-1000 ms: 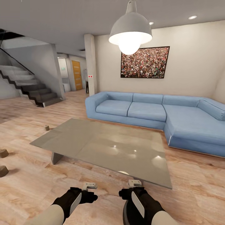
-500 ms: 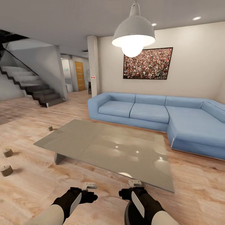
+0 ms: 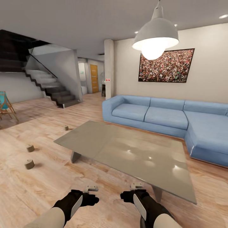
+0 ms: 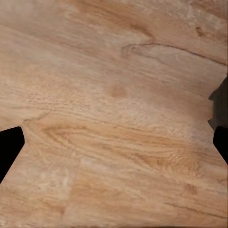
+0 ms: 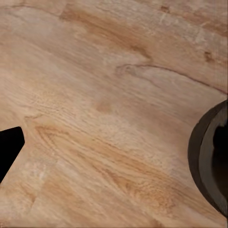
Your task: Place each of the two pumpkins and all three candles from the living room inside a cabinet in the living room (use any cabinet), then make sure every cabinet is closed, and position the cauldron so it is next to a table in the living room.
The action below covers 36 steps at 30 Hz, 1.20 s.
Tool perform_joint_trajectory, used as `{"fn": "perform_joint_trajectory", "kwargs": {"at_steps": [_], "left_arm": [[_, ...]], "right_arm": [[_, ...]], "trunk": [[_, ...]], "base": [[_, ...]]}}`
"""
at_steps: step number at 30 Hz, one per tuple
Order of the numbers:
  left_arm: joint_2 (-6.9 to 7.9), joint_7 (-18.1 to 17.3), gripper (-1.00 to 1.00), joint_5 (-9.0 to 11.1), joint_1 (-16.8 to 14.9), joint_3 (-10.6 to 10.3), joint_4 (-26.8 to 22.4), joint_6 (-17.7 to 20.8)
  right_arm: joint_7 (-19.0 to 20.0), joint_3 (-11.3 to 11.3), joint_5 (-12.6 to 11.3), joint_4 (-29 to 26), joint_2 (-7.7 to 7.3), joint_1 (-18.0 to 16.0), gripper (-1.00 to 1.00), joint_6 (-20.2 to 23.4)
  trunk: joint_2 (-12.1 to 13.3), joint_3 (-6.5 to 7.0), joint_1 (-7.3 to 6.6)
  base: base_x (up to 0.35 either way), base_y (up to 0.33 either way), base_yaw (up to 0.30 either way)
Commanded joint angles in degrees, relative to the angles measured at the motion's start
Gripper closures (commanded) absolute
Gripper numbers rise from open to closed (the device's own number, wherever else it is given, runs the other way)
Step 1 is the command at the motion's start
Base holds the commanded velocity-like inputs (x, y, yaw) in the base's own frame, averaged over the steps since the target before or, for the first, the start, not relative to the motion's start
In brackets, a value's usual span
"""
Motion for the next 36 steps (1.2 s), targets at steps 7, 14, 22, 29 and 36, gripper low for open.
{"fn": "perform_joint_trajectory", "kwargs": {"at_steps": [7,14,22,29,36], "left_arm": [[0.03,-0.1,-1.00,-0.1,0.0,-0.2,-0.1,0.2],[0.03,0.1,-1.00,0.0,0.0,-0.2,0.0,0.2],[0.03,0.2,-1.00,0.0,0.0,-0.3,0.0,0.1],[0.03,0.2,-1.00,0.0,0.0,-0.3,0.1,0.1],[0.03,0.2,-1.00,0.0,0.0,-0.2,0.0,0.0]], "right_arm": [[-0.5,0.2,-0.7,-0.1,0.00,0.0,-1.00,0.2],[-0.5,0.2,-0.7,-0.1,0.00,0.0,-1.00,0.2],[-0.5,0.3,-0.7,-0.1,0.00,0.0,-1.00,0.2],[-0.3,0.4,-0.7,-0.1,0.00,0.0,-1.00,0.2],[0.2,0.5,-0.6,-0.1,0.00,0.0,-1.00,0.1]], "trunk": [[0.0,0.34,-0.01],[0.0,0.58,-0.01],[0.0,0.60,-0.01],[0.0,0.60,-0.01],[0.0,0.60,-0.01]], "base": [[-0.044,0.273,0.243],[-0.004,0.285,0.159],[0.000,0.223,0.016],[0.000,0.151,0.001],[0.031,0.021,0.000]]}}
